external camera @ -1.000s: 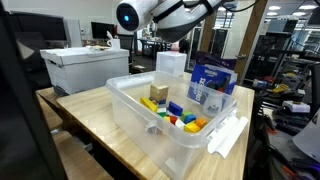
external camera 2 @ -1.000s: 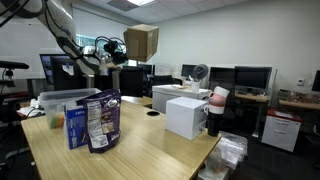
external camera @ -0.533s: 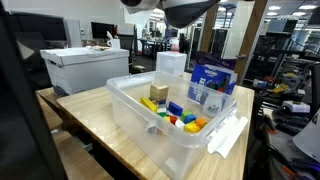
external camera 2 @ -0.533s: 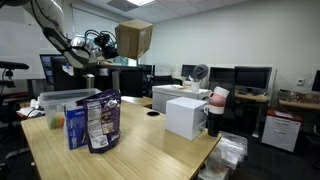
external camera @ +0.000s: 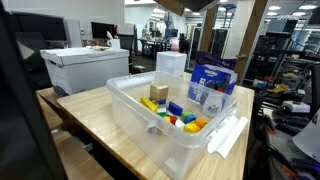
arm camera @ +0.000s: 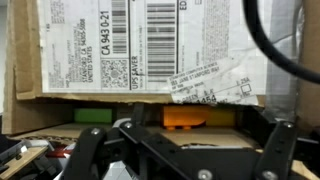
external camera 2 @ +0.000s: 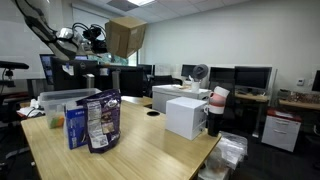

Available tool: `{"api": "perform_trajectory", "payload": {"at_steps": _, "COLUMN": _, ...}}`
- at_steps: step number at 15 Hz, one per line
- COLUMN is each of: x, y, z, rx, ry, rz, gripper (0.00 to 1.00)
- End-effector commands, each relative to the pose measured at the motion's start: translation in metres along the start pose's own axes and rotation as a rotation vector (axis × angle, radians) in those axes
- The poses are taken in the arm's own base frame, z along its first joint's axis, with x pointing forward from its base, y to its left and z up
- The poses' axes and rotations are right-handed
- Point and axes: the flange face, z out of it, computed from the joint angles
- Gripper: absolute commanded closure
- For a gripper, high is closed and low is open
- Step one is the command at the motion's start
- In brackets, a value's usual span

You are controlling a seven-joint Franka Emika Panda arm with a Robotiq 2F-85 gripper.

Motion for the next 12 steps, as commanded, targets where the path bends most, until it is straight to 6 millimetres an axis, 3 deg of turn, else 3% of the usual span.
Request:
{"api": "perform_trajectory", "payload": {"at_steps": 1, "x": -0.022, "y": -0.018, "z": -0.019, "rx": 0.001, "ry": 0.055, "rz": 0.007, "gripper": 0.0}}
{"api": "perform_trajectory", "payload": {"at_steps": 12, "x": -0.035, "y": -0.045, "z": -0.064, "rx": -0.035, "ry": 0.145, "rz": 0.022, "gripper": 0.0}}
